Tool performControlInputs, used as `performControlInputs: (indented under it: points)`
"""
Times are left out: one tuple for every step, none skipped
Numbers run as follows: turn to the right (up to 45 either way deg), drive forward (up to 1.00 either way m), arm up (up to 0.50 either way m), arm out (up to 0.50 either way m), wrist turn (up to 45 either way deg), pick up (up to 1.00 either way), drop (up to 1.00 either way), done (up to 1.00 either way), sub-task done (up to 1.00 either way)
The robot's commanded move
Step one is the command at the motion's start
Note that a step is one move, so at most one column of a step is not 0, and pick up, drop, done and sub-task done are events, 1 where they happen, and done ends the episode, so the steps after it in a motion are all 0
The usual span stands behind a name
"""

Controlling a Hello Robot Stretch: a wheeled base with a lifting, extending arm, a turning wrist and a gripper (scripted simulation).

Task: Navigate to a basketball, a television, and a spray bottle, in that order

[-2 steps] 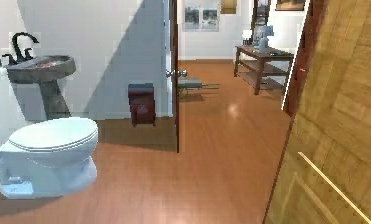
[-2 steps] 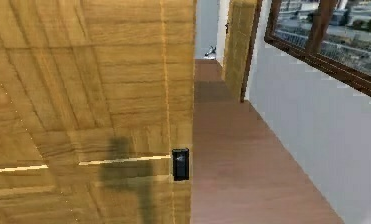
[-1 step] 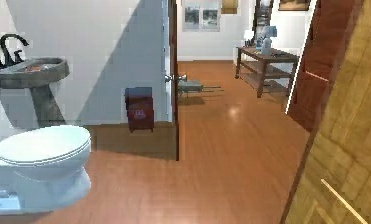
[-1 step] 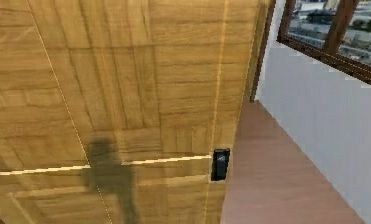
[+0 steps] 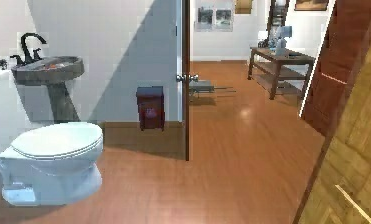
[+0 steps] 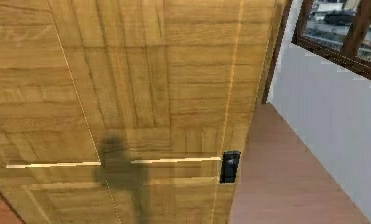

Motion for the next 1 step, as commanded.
performControlInputs:
  points:
    - [0.0, 1.00, 0.00, 0.00, 0.0, 0.00, 0.00, 0.00, 0.00]
